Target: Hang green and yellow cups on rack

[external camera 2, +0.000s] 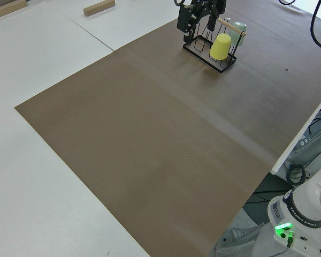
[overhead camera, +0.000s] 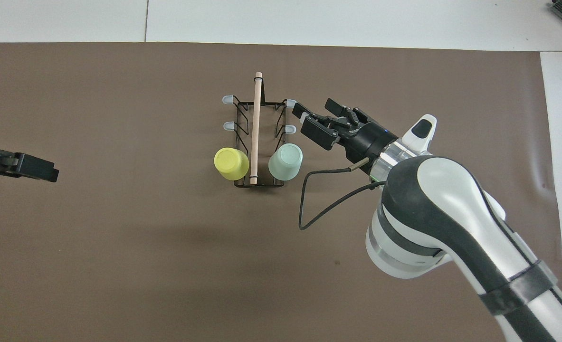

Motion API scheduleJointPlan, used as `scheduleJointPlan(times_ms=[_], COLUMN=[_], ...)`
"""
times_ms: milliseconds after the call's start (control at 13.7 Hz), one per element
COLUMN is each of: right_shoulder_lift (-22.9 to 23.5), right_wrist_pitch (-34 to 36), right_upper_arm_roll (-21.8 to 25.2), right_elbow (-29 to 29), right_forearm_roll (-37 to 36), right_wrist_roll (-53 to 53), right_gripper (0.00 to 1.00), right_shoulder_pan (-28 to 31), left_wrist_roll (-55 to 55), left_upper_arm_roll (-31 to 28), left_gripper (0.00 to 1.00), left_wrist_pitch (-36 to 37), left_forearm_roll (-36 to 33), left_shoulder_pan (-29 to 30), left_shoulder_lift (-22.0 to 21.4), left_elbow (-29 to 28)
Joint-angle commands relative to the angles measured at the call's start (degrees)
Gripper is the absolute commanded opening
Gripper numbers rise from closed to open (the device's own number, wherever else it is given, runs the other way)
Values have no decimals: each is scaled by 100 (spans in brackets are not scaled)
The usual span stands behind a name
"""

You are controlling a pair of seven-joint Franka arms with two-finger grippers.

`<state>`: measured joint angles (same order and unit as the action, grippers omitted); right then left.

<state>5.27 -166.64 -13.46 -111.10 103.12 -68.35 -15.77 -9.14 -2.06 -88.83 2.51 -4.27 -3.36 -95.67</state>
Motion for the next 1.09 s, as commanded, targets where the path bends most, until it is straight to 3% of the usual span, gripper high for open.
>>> scheduleJointPlan(times_ms=[0, 218, 655, 1019], right_shoulder_lift=[9, 10, -69, -358], right_wrist_pitch=[79, 166, 1694, 3389], right_upper_arm_roll=[-34, -34, 45, 98], right_elbow=[-8, 27, 211, 220], right_forearm_roll=[-440, -677, -3988, -5668], right_wrist_roll=[181, 451, 2797, 3721], right_gripper=[100, 100, 100, 100], right_shoulder_pan=[74, 83, 864, 1550], left_wrist_roll=[61, 87, 88, 88], left_upper_arm_roll=[-49, -23, -32, -32], left_gripper=[100, 100, 100, 100], left_wrist_pitch=[58, 50, -12, -12], left_forearm_roll=[-137, -137, -137, -137], left_shoulder_pan=[-65, -65, -57, -57], left_shoulder_lift=[-157, -165, -165, -165], left_elbow=[-153, -162, -162, -162])
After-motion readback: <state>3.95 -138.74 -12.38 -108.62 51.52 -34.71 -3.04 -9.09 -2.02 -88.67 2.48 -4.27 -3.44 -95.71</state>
